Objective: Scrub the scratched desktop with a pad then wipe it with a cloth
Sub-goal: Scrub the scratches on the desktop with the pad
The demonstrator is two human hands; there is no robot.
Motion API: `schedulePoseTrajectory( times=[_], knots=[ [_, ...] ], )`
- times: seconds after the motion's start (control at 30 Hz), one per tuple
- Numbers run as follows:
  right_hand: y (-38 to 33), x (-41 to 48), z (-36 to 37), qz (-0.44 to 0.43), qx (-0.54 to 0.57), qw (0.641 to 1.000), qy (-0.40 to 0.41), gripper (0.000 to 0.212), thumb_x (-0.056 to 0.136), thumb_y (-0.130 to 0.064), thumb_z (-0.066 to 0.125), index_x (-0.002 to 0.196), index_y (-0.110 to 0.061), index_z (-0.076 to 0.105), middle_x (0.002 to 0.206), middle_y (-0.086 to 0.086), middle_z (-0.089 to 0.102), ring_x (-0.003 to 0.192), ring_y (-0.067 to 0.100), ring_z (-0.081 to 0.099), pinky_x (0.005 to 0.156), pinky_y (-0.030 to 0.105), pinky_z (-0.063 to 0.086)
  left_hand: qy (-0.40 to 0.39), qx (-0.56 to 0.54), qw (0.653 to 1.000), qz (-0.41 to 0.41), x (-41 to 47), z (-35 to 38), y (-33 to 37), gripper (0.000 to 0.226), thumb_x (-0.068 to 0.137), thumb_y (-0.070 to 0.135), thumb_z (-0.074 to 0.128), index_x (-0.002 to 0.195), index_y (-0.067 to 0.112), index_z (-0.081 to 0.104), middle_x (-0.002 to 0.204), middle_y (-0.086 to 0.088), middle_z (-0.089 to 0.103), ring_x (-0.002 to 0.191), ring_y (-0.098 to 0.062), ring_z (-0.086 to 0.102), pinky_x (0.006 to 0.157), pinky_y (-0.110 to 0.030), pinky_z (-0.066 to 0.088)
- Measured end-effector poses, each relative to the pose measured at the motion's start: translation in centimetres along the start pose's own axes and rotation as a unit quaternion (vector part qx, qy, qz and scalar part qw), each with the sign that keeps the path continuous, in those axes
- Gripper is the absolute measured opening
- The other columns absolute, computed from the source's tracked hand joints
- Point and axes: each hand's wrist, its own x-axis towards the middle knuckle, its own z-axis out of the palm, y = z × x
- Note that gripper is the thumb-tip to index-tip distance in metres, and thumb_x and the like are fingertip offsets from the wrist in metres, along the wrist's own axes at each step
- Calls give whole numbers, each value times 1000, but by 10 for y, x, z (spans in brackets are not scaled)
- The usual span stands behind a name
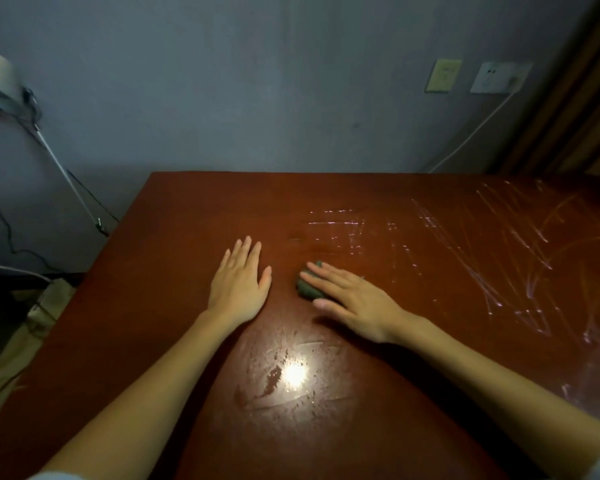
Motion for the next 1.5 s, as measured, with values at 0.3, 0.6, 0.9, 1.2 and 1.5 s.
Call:
schedulePoseTrajectory(
  times=[0.3,0.6,0.9,1.2,1.5],
  knots=[
    [21,84,-4,113,-13,993,3,61,97,-57,23,152,-32,12,160,-6,6,148,14,2,121,33,3,9,-4,1000,-10,-2,-2,3,58,101,40,28,153,14,15,161,-4,7,148,-16,2,118,-29,-1],
    [25,16,-10,63,-7,998,21,60,96,-58,19,150,-34,14,159,-9,10,146,6,5,114,18,-3,7,-12,1000,-6,-2,-1,2,58,102,40,25,153,15,13,161,-3,4,148,-15,0,119,-30,-2],
    [30,122,-16,124,-35,992,-4,63,97,-57,23,152,-29,10,160,-3,6,147,15,2,118,31,0,19,-15,1000,-7,-2,-2,3,58,102,38,27,153,14,14,161,-5,5,148,-16,1,119,-29,-2],
    [53,60,-20,95,-16,995,12,57,97,-53,24,150,-35,12,159,-10,8,146,6,4,109,18,-5,29,-45,999,-9,17,-4,2,63,100,43,31,154,17,8,161,-3,3,148,-16,6,119,-27,5],
    [61,153,-25,116,-49,992,-5,58,99,-54,21,152,-30,13,160,-3,8,147,15,5,119,33,4,-13,-7,1000,-16,71,3,8,64,100,46,26,153,14,11,161,-5,3,148,-16,-1,120,-32,-2]
  ],
)
